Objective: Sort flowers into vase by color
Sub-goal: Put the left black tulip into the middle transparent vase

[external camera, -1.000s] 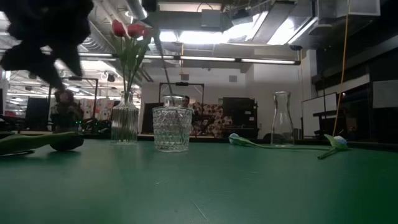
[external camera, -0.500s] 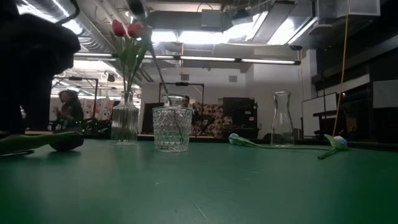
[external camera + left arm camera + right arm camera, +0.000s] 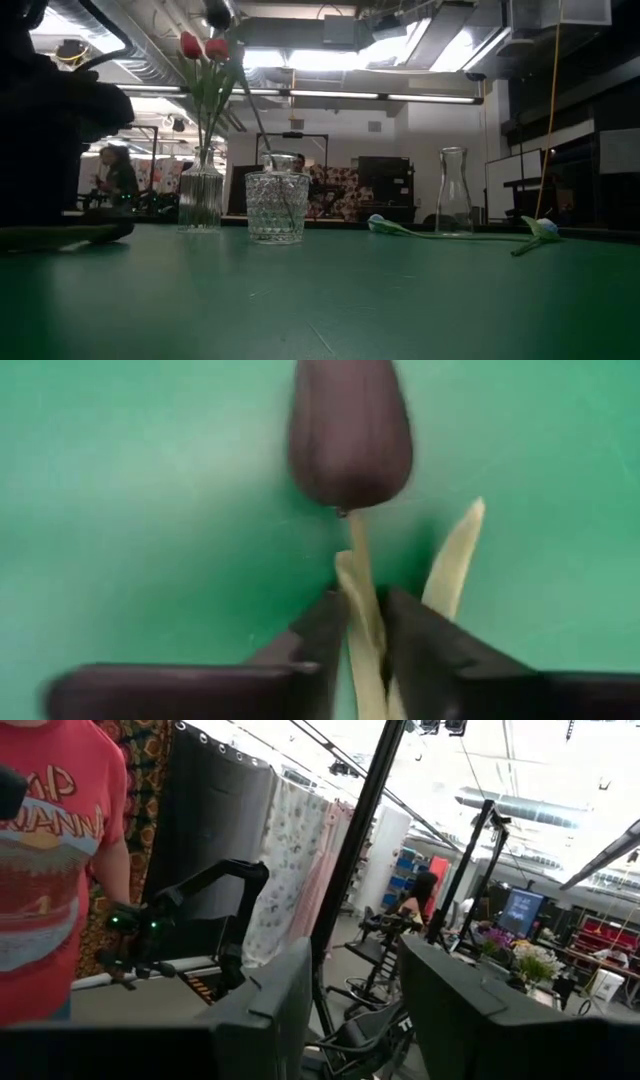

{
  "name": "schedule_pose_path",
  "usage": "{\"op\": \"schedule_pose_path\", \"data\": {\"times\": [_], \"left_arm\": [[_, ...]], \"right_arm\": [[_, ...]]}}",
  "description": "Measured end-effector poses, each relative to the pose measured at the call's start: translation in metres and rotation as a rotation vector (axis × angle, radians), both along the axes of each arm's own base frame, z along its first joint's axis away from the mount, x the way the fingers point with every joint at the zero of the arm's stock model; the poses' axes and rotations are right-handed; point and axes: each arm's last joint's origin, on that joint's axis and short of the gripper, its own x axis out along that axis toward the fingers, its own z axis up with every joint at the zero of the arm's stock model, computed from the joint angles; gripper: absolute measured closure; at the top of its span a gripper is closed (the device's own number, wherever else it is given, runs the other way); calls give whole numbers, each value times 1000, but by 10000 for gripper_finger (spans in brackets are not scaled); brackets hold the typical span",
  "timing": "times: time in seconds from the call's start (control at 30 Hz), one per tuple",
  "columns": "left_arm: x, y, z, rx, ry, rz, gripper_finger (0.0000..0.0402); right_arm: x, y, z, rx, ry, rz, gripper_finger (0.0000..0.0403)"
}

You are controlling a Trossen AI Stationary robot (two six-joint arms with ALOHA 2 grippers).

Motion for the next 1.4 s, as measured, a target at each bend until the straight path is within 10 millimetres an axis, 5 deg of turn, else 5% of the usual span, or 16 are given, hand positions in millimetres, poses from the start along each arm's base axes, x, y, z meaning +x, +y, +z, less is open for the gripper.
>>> {"op": "schedule_pose_path", "data": {"times": [0.1,0.4,0.67,0.87,1.03,1.4], "left_arm": [[-1,1,7,-17,-41,15,390],[-2,12,38,112,-294,96,395],[7,19,104,692,-650,53,397],[24,11,163,1004,-659,42,399],[35,14,194,1159,-544,5,399],[60,41,204,1215,-530,-130,399]], "right_arm": [[0,0,0,1,0,0,252],[0,0,0,2,2,1,252],[0,0,0,5,4,2,252],[0,0,0,24,21,7,252],[0,0,0,24,21,8,252],[0,0,0,23,20,8,252]]}}
